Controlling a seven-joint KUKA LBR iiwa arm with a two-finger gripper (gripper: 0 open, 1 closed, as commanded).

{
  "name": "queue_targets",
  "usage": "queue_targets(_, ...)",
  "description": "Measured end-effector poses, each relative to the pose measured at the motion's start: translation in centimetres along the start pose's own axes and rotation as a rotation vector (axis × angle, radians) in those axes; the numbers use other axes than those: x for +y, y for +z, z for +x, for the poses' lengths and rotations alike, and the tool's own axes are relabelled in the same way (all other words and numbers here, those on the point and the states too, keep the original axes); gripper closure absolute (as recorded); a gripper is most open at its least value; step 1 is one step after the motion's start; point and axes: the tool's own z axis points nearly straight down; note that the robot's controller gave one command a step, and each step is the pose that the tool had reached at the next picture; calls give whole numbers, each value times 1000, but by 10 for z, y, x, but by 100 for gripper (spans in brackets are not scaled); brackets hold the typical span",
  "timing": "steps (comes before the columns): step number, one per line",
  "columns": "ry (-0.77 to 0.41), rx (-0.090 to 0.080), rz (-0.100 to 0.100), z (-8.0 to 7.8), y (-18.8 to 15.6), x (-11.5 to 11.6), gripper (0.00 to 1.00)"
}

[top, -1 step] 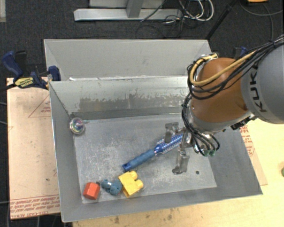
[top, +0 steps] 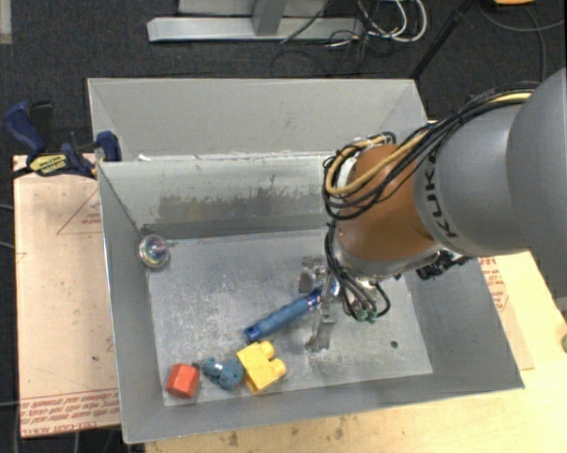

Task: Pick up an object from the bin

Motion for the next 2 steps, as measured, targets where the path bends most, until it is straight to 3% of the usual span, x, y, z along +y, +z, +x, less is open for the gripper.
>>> queue_targets(1, 1, -8, -1, -26, 27, 12, 0)
queue_targets(2, 2, -7, -1, -25, 25, 12, 100)
